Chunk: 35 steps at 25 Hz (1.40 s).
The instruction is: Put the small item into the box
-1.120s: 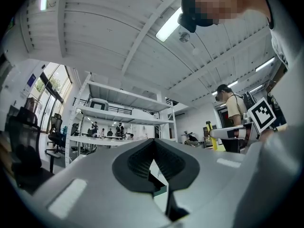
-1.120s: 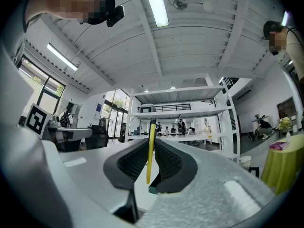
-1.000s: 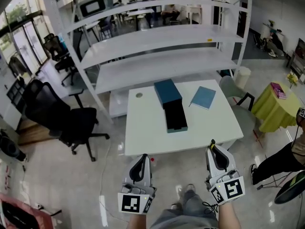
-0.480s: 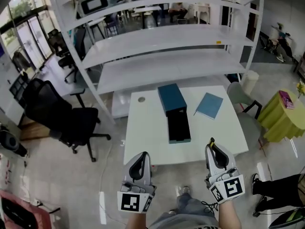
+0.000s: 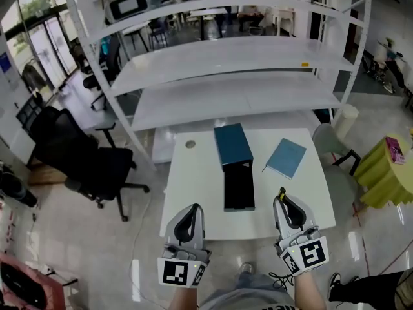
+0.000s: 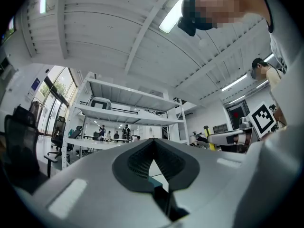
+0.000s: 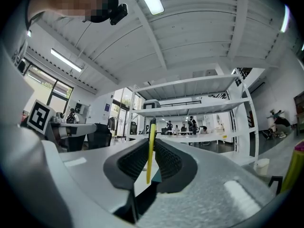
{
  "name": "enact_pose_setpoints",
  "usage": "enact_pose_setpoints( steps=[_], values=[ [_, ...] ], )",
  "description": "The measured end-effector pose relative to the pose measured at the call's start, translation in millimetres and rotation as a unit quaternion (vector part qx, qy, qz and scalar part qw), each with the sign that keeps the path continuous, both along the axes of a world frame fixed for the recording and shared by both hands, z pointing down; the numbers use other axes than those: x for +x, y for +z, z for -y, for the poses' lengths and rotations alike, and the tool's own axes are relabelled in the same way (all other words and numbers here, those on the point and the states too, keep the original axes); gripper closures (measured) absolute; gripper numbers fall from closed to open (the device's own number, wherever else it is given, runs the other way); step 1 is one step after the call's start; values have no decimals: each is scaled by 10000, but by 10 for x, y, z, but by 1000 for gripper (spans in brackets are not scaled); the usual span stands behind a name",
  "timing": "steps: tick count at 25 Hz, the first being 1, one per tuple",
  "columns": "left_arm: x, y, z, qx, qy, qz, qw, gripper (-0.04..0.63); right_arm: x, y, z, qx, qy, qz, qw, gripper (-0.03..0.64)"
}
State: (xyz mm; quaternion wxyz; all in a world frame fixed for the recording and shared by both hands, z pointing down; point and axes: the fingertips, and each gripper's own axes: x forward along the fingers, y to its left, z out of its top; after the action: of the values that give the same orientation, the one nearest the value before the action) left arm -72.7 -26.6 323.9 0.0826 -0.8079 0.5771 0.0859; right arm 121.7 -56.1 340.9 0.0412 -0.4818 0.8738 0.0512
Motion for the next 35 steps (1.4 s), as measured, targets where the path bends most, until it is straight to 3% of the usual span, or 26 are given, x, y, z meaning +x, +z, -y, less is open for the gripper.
enact_pose_setpoints(
  steps=[15, 21, 35],
  values=[
    [130, -55, 514, 13, -119, 83, 9999, 583, -56, 113, 560, -252, -400, 57, 9989, 571],
    [130, -59, 719, -58, 147, 236, 9996, 581, -167, 197, 746, -495, -303, 48, 9983, 571],
    [-8, 76, 1238, -261, 651, 168, 9974, 581, -343, 687, 1234, -1495, -13, -93, 9887, 571]
  ],
)
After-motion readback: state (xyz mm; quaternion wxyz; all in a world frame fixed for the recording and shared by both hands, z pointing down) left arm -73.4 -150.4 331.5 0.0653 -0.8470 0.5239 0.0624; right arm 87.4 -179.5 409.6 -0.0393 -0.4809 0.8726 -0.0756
